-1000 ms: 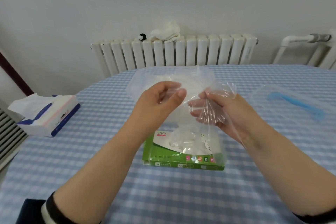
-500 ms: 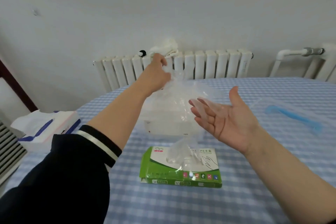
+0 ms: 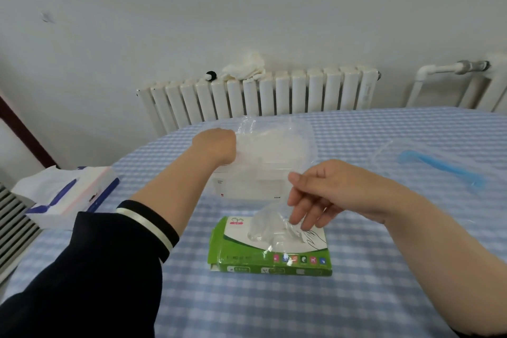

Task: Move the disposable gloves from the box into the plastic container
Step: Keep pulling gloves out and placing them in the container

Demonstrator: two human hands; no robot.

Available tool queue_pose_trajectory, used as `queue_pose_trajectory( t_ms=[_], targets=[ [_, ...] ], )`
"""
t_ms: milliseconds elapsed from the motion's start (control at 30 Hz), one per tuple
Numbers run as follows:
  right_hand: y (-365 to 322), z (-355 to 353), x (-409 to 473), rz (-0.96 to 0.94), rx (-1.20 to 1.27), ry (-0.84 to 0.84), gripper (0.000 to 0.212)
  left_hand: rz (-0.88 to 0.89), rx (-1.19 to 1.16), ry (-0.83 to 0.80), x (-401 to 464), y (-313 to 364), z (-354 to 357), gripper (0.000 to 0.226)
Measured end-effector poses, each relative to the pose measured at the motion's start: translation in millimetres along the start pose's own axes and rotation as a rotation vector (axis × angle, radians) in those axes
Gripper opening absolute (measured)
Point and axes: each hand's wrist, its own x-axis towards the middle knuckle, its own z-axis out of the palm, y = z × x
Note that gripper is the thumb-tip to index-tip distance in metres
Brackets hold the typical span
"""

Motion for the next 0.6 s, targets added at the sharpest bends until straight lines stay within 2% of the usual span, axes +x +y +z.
queue_pose_trajectory(
  t_ms=[67, 200, 300, 367, 467, 600],
  targets=[
    [2.0, 4.6, 0.8, 0.01, -0.08, -0.025, 0.042, -0.006, 0.065, -0.011, -0.7, -3.4, -0.8, 0.022],
    [4.3, 8.4, 2.7, 0.028, -0.149, -0.025, 0.041, -0.007, 0.173, 0.057, -4.6, -10.1, -7.3, 0.016],
    [4.7, 9.4, 2.8, 0.024, -0.185, -0.015, 0.042, 0.051, 0.072, 0.143, -13.7, -12.4, -20.1, 0.029],
    [4.4, 9.4, 2.9, 0.011, -0.187, -0.012, 0.042, 0.147, -0.144, 0.017, -19.9, -13.0, -32.5, 0.032],
    [4.6, 10.0, 3.4, -0.001, -0.183, -0.021, 0.041, 0.238, -0.427, -0.294, -21.0, -5.9, -36.9, 0.045],
    [7.7, 14.0, 3.7, -0.016, -0.197, -0.067, 0.038, 0.232, -0.373, -0.448, -0.5, 12.1, -19.3, 0.07]
  ],
)
